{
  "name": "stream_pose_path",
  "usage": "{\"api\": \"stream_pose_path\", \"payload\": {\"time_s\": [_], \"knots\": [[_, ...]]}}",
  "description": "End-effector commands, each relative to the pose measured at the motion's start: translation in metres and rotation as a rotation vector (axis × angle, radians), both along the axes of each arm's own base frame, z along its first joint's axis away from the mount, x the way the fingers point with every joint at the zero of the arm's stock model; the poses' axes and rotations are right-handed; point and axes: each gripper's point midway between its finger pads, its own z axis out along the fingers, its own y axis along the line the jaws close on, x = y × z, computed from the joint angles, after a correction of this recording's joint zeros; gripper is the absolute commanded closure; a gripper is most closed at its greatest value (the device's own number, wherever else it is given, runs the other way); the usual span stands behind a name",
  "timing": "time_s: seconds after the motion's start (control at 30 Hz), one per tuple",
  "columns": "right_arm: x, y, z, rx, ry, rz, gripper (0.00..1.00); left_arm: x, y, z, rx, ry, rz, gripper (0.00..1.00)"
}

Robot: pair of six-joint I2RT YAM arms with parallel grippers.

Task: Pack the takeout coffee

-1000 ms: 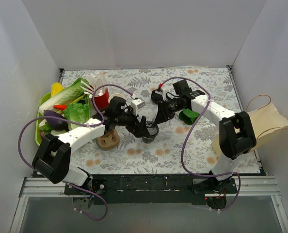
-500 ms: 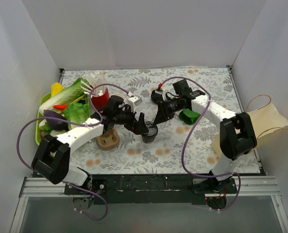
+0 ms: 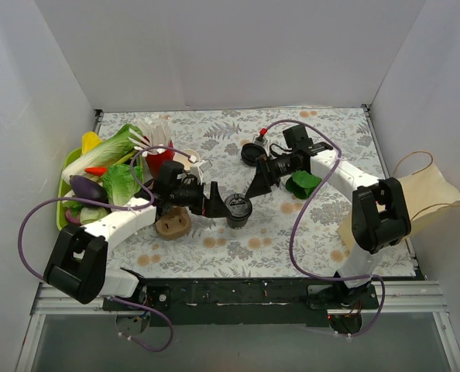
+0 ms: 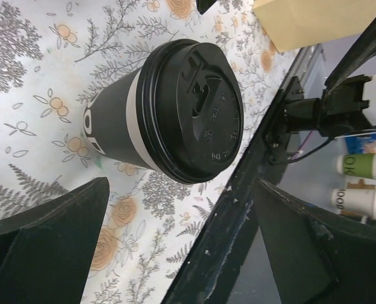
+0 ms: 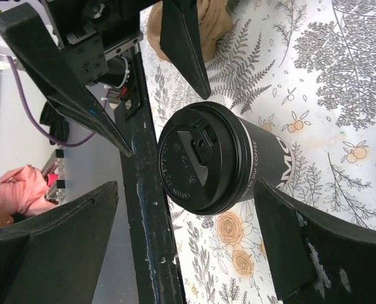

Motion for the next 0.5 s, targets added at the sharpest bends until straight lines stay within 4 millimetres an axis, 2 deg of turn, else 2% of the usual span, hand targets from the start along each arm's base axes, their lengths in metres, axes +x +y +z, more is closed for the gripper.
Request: {"api": "stream_pose_path", "payload": {"time_s": [0.0, 0.17, 0.3, 0.47], "knots": [[-0.01, 0.003, -0.002, 0.077, 0.049, 0.065, 0.04, 0.0, -0.01, 0.019, -0.123, 0.025, -0.015, 0.02], [-0.017, 0.002, -0.014, 0.103, 0.081, 0.11, 0.03, 0.0, -0.012, 0.017, -0.163, 0.062, -0.008, 0.02], [-0.01, 0.005, -0.019, 0.105, 0.088, 0.113, 0.03, 0.001, -0.012, 0.017, -0.176, 0.091, 0.003, 0.02], [-0.002, 0.01, -0.024, 0.113, 0.121, 0.113, 0.03, 0.01, -0.004, -0.002, -0.148, 0.156, 0.101, 0.02]]}}
